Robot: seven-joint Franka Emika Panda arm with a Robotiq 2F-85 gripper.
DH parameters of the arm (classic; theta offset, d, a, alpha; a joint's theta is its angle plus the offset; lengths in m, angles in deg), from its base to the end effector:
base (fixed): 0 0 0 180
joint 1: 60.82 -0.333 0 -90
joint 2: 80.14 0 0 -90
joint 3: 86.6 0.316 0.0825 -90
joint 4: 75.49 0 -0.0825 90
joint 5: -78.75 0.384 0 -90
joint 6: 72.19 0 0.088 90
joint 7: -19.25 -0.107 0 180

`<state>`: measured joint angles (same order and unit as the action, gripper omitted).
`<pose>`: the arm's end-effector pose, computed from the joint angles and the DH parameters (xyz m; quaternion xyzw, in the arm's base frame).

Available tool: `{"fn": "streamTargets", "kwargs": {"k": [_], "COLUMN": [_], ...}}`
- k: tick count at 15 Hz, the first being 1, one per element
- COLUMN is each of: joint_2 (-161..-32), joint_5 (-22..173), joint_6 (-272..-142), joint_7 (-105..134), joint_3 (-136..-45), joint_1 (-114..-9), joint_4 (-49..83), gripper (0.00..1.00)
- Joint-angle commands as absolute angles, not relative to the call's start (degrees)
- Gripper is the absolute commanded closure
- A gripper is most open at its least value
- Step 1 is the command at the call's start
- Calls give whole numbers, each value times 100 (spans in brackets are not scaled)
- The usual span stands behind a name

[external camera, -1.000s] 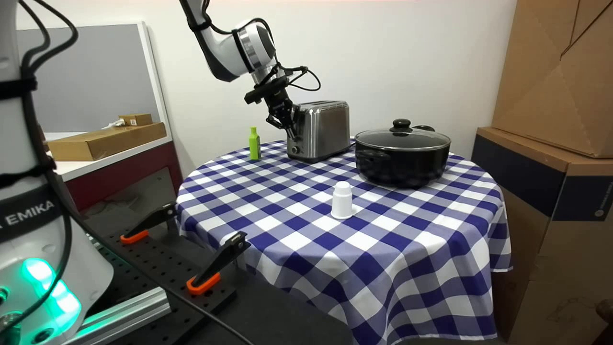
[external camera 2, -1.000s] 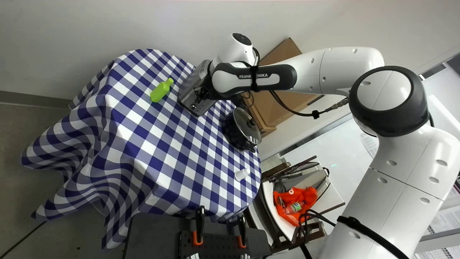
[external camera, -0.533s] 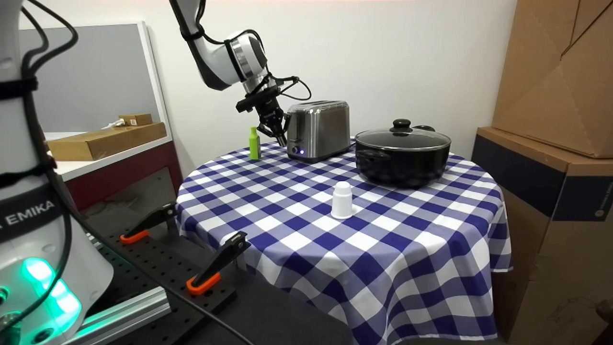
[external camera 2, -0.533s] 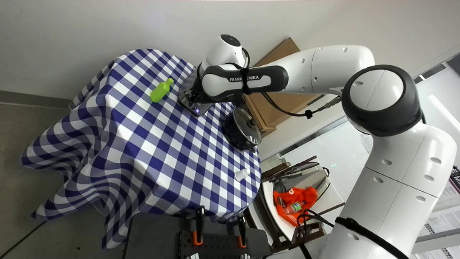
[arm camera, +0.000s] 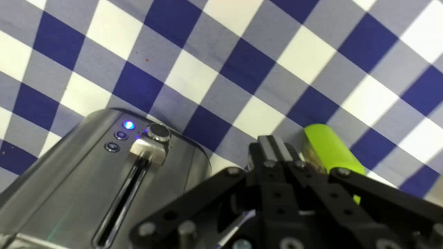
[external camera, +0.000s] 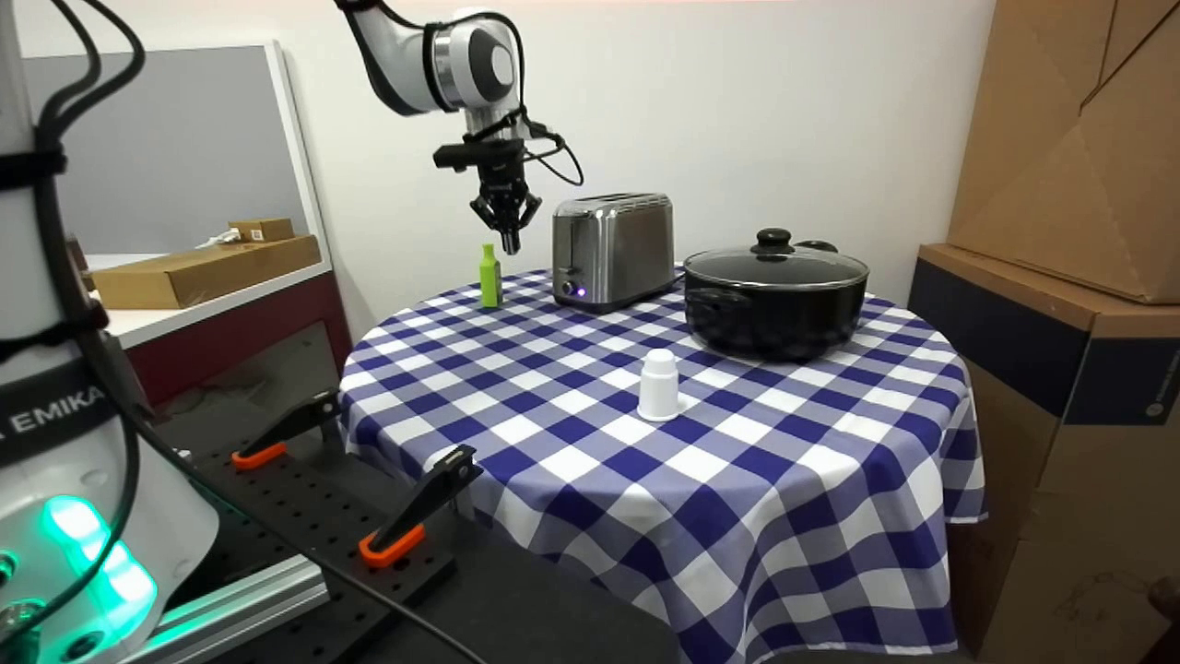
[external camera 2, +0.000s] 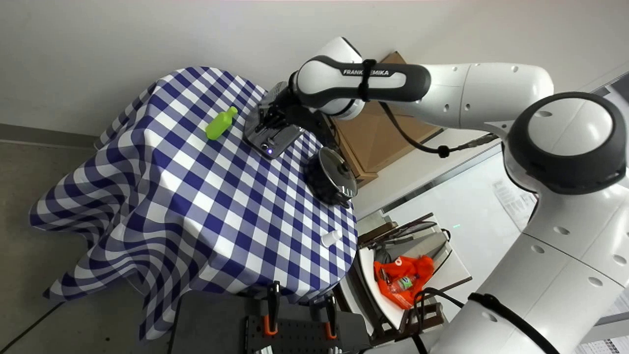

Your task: Push down the toaster lever

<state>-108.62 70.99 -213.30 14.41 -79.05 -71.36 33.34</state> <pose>0.6092 0.1943 0.2467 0.9868 0.1570 0.0383 0.0058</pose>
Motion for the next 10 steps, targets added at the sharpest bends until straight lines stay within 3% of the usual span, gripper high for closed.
{"fn": "streamTargets", "kwargs": {"k": [1,5,10], "joint_2": [-9662,-8703,-7937], "joint_5": [8475,8960,8174], "joint_6": [-20910,-19893,-19261], "joint_7": [2176,2147,1445], "joint_3": [-7414,-7675,-8125], "joint_1": [-6518,-6453,-6436], "joint_4": [4058,4378,4718], "gripper": [66,37,1]}}
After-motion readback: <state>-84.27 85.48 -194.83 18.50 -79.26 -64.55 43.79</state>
